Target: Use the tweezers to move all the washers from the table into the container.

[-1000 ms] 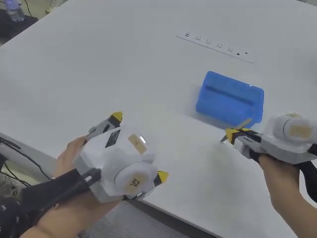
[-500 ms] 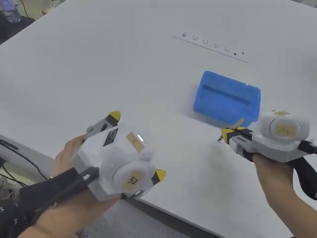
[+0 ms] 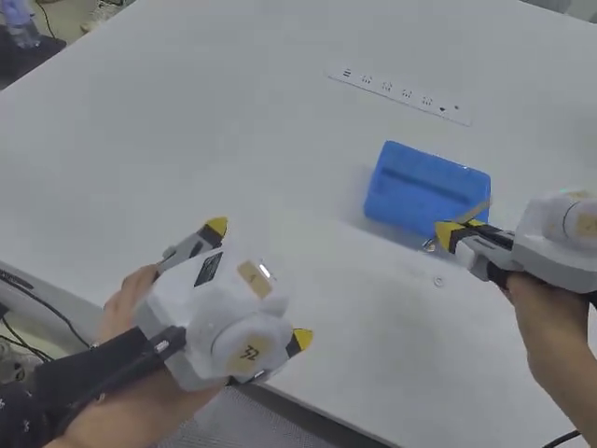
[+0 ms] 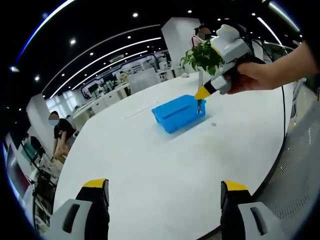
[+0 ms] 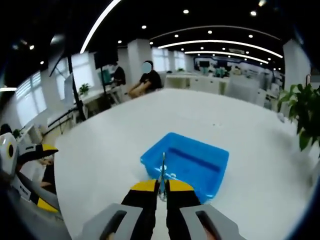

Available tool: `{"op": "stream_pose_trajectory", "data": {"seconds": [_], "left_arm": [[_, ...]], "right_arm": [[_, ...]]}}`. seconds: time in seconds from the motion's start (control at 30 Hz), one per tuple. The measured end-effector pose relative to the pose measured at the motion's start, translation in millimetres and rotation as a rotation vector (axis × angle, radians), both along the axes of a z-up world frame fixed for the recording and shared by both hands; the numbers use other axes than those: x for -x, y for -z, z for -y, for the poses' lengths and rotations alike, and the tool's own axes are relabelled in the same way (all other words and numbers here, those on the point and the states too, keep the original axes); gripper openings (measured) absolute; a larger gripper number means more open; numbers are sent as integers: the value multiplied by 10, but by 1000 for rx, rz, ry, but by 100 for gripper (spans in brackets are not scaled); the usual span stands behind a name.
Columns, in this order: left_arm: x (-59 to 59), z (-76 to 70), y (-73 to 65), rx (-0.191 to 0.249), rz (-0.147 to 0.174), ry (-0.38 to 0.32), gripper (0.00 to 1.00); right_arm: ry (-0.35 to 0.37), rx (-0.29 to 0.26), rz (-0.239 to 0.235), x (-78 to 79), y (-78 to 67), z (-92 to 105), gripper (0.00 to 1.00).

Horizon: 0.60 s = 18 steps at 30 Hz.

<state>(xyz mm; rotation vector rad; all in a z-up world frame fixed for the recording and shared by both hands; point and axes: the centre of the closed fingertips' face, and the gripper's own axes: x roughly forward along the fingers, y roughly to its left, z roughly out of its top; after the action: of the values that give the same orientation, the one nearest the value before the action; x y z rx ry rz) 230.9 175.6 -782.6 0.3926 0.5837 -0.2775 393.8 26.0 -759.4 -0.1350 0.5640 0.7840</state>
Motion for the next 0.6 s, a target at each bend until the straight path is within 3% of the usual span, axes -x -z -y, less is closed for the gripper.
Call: {"op": "stream_pose_trajectory", "data": {"seconds": [0.1,0.27,0.47,0.6], "left_arm": [[-1,-1,0,1,0,-1,95],[-3,-1,-2,-2,2,-1,94],[-6,-21,-8,0,4,-12,94],[-3,-20,-8,-2,3,-11,94]], "right_arm": [[13,-13,41,-134,-157,1,2],[31,6,69,-340,-150,6,2],[67,46,36,-560,148,42,2],[76,63,6,-620,318,44,2]]}}
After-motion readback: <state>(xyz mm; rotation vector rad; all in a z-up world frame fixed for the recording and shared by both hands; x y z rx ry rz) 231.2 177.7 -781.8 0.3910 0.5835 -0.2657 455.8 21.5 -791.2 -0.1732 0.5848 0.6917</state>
